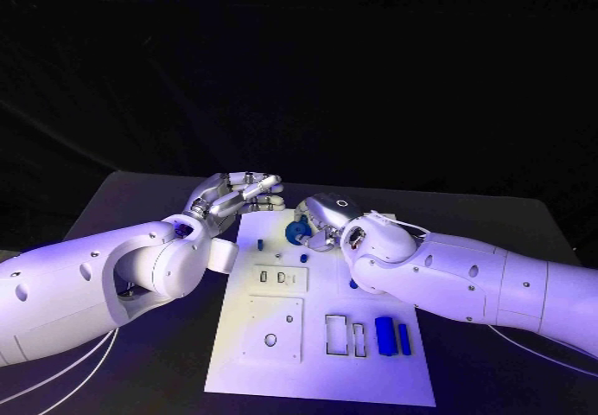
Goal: Assemble the parts on the task board
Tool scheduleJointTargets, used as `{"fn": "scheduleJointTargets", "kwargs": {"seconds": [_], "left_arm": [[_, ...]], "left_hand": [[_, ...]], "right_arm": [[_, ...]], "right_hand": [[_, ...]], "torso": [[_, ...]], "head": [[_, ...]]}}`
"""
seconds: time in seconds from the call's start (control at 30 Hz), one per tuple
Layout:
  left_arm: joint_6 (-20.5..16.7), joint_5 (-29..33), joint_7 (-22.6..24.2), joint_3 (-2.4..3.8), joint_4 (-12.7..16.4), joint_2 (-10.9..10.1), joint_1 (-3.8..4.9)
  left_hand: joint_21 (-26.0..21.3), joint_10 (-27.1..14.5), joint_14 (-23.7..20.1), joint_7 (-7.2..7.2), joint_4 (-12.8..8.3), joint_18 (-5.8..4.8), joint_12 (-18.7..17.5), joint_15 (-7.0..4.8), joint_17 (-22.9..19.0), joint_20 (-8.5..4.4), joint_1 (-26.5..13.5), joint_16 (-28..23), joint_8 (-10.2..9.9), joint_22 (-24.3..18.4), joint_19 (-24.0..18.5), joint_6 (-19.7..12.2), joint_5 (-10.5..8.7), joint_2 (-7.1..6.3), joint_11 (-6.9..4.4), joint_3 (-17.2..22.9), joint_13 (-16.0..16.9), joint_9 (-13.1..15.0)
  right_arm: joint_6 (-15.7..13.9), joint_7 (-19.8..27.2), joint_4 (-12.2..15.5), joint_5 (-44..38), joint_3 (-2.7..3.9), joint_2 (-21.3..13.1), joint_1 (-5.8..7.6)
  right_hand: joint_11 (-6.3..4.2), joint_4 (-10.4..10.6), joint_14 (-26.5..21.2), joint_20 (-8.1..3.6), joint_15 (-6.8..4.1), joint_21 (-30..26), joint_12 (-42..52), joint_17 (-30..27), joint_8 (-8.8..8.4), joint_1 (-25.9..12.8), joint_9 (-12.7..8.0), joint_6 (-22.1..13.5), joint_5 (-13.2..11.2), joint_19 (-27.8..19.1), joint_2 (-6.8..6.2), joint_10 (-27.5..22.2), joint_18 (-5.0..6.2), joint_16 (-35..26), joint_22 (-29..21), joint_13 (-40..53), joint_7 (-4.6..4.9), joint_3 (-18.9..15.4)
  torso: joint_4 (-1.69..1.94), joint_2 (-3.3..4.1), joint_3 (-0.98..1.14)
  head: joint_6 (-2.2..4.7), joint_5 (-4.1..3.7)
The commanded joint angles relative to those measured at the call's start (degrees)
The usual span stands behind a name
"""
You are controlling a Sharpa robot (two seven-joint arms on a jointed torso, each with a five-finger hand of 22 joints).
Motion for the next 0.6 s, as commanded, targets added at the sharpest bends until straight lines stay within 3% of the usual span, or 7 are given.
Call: {"fn": "scheduleJointTargets", "kwargs": {"seconds": [0.03,0.33,0.6], "left_arm": [[1.2,0.1,0.2,0.05,0.1,0.1,0.13],[1.2,0.1,0.1,0.05,0.0,0.1,0.13],[1.2,0.1,0.1,0.05,-0.1,-0.2,0.13]], "left_hand": [[0.2,-0.3,-0.6,-0.04,0.1,0.06,0.0,-0.01,0.1,0.10,0.1,-0.3,-0.3,0.0,-0.4,-0.2,-0.11,0.21,-0.01,-0.3,0.0,0.0],[0.2,-0.3,-0.6,-0.04,0.1,0.06,0.0,-0.01,0.1,0.10,0.1,-0.3,-0.3,0.0,-0.4,-0.2,-0.11,0.21,-0.01,-0.3,0.0,0.0],[0.2,-0.3,-0.6,-0.04,0.1,0.06,0.0,-0.01,0.1,0.10,0.1,-0.3,-0.3,0.0,-0.4,-0.2,-0.11,0.21,-0.01,-0.3,0.0,0.0]], "right_arm": [[0.5,0.3,-0.2,0.2,-0.01,0.1,-0.08],[0.5,0.5,0.5,1.3,-0.01,-0.9,-0.13],[-1.4,0.6,5.7,3.6,0.14,-7.1,0.20]], "right_hand": [[0.38,0.4,6.0,0.58,0.31,-0.3,-0.4,15.1,-0.31,-0.1,-0.2,-0.4,-0.4,3.1,-0.63,1.5,-0.13,0.2,11.9,9.8,0.11,-0.4],[0.87,2.7,6.0,1.19,0.81,-0.4,-1.1,15.1,-1.51,-2.1,-1.6,-2.0,-2.3,3.0,-0.25,0.8,-0.09,0.2,11.9,9.1,0.56,-5.3],[0.75,3.4,6.0,1.18,0.75,-0.3,-0.9,15.1,-1.15,-1.9,-1.8,-1.3,-1.2,3.2,0.41,1.0,-0.14,0.2,12.1,9.3,0.41,-6.1]], "torso": [[-0.01,-0.01,-0.05],[-0.04,-0.07,-0.03],[-0.33,-0.25,0.00]], "head": [[0.02,-0.04],[0.12,-0.03],[0.51,-0.29]]}}
